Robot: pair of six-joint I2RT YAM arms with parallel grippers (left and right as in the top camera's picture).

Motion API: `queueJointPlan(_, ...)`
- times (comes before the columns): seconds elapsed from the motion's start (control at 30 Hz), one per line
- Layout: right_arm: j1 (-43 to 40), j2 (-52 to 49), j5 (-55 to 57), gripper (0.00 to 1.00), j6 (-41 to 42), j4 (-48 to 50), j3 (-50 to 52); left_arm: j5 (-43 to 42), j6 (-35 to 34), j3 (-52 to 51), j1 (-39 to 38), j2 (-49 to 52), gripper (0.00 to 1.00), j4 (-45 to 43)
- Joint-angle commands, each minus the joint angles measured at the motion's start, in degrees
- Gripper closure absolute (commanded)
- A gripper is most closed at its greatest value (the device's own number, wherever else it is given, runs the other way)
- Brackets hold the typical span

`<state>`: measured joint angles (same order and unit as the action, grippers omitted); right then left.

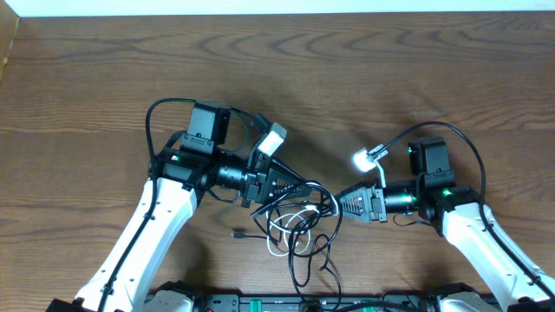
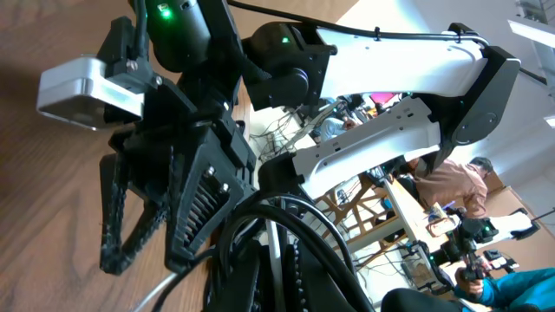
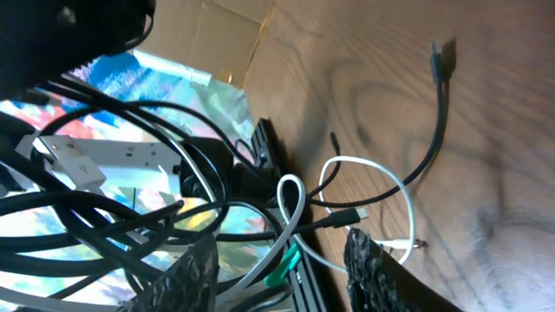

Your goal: Untangle cables

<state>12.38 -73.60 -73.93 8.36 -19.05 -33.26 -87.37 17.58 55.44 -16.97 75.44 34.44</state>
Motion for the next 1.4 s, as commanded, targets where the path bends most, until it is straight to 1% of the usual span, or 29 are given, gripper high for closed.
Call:
queueJointPlan(0.0,2.29,0.26,-1.49,0.57,-0.39,-0.63,0.0,-2.56,-0.28,1.81,0.28,0.22,0.92,-0.28)
queueJointPlan(0.2,5.99,0.26,-0.9,0.55,0.7,-0.42,0.0,-2.56,-0.28,1.81,0.28,0.22,0.92,-0.28)
queueJointPlan(0.37,9.4,0.26,-0.79,0.54,-2.27,-0.02,0.0,-2.56,-0.31,1.79,0.28,0.22,0.93,-0.26)
queueJointPlan(0.5,11.08,0.26,-0.81,0.53,-2.16,0.17,0.0,-1.05,-0.28,1.79,0.28,0.22,0.93,-0.26)
queueJointPlan(0.67,11.34,0.24,-0.57,0.56,4.94,0.17,0.0,2.36,-0.28,1.79,0.28,0.22,0.92,-0.26)
queueJointPlan(0.73,11.34,0.26,-0.57,0.56,7.69,0.17,0.0,3.13,-0.26,1.79,0.28,0.22,0.92,-0.28)
queueJointPlan(0.87,11.34,0.24,-0.33,0.6,13.49,0.42,0.0,5.75,-0.11,1.79,0.11,0.22,0.93,-0.31)
queueJointPlan(1.03,11.34,0.24,3.78,0.67,22.05,0.37,0.0,6.03,0.85,1.79,0.13,0.22,0.92,-0.9)
queueJointPlan(1.17,11.37,0.26,4.39,0.7,25.79,0.35,0.0,6.62,2.25,1.79,0.13,0.22,0.93,-0.94)
queueJointPlan(1.3,12.55,0.26,4.44,0.7,27.91,0.37,0.0,12.74,2.32,1.68,0.13,0.22,0.92,-0.96)
queueJointPlan(1.37,13.6,0.26,4.59,0.7,28.06,0.37,0.0,13.46,2.86,1.53,0.13,0.22,0.93,-0.98)
